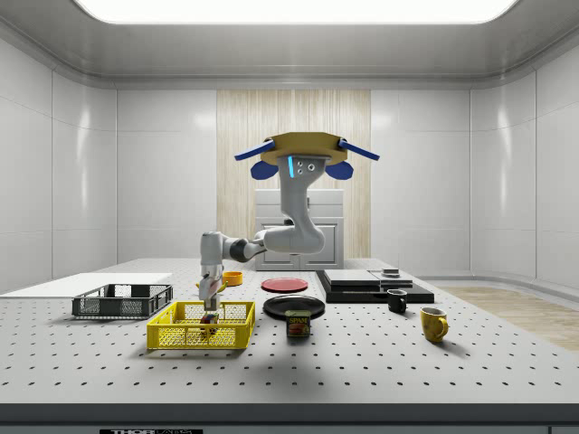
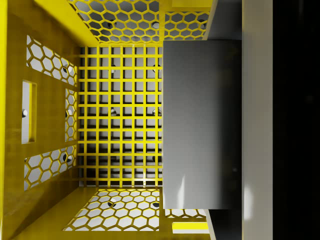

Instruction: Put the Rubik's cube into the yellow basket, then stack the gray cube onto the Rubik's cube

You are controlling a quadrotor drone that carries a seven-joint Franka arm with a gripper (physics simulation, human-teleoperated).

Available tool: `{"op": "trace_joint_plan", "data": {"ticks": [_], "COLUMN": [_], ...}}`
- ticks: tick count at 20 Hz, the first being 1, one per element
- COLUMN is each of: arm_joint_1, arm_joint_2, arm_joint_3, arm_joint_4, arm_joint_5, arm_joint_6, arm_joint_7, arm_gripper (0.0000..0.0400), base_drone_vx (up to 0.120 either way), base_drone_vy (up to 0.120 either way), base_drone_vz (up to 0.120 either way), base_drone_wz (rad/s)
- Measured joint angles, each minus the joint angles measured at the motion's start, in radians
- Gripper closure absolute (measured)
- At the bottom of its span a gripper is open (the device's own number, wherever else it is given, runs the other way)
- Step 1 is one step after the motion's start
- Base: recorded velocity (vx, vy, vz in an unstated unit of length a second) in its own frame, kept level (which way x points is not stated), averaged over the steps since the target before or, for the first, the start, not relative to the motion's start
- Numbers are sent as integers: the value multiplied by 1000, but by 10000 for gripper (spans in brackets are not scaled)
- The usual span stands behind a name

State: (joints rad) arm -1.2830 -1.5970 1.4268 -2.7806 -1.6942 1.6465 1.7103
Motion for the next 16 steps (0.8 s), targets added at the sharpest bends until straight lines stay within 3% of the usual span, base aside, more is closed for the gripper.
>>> {"op": "trace_joint_plan", "data": {"ticks": [16], "arm_joint_1": [-41], "arm_joint_2": [1], "arm_joint_3": [-50], "arm_joint_4": [41], "arm_joint_5": [-44], "arm_joint_6": [23], "arm_joint_7": [3], "arm_gripper": [150], "base_drone_vx": [0], "base_drone_vy": [0], "base_drone_vz": [0], "base_drone_wz": [0]}}
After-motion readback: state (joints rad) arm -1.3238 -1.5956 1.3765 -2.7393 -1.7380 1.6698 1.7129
